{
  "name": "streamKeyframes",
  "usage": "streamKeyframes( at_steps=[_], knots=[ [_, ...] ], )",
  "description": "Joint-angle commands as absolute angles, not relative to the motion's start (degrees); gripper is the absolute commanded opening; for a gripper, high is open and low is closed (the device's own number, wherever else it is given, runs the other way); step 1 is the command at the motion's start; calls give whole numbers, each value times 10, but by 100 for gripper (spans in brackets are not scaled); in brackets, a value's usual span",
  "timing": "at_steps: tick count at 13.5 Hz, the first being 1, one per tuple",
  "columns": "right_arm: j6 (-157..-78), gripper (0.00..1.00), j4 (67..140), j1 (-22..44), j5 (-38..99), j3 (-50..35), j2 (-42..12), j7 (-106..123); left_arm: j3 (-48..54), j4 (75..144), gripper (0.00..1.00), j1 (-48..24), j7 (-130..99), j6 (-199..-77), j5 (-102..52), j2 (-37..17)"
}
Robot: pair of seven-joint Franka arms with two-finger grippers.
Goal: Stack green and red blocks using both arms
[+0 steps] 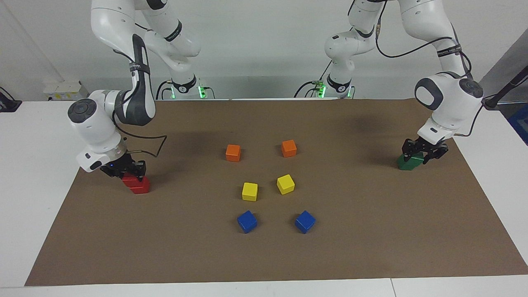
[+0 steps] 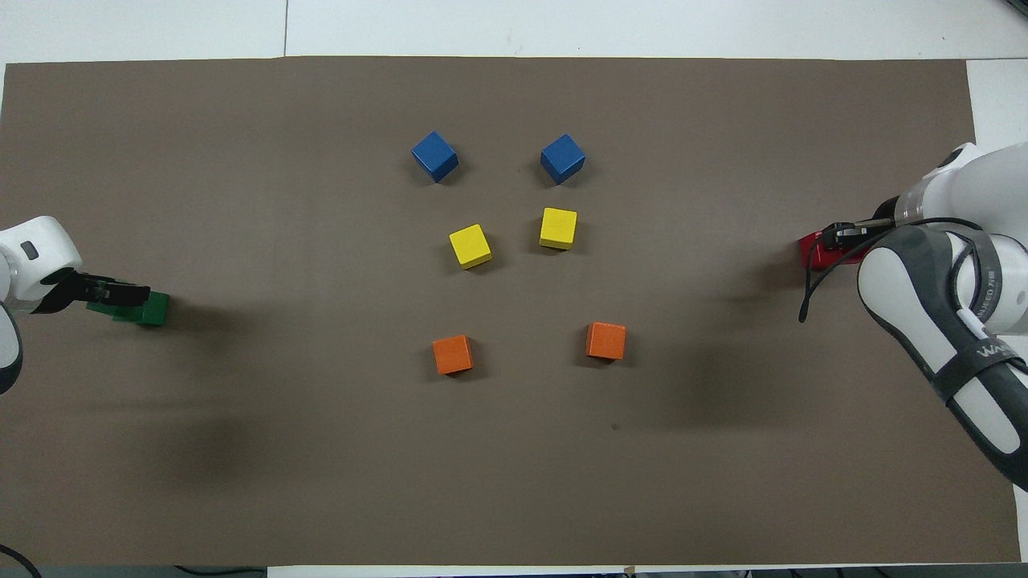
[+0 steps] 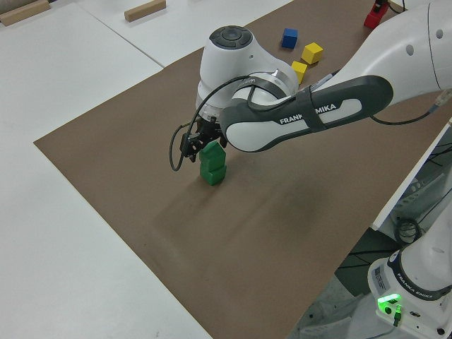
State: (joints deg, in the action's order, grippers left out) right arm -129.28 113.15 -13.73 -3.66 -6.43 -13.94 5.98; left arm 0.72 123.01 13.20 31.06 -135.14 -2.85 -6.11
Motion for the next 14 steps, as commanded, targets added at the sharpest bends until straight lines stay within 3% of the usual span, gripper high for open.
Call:
streamKeyframes(
  at_steps=[1,4,7,9,10,14],
  knots=[
    [-1304,0,1152,-140,-37,-69,-121,53,11,1190,100,138,318,-1319,-22,-62],
    [-1305,0,1157,-140,-37,-69,-121,54,12,1149,100,137,309,-1241,-25,-36],
    [-1305,0,1156,-139,-37,-69,-121,54,16,1058,100,128,229,-1133,-25,-24],
    [-1305,81,1156,-138,-37,-69,-121,53,25,1031,100,114,131,-1097,-25,-4],
    [-1306,97,1155,-138,-37,-69,-121,52,27,1024,100,109,77,-1086,-25,5],
    [-1306,100,1155,-138,-37,-69,-121,51,29,943,100,93,27,-975,-24,8]
  ],
)
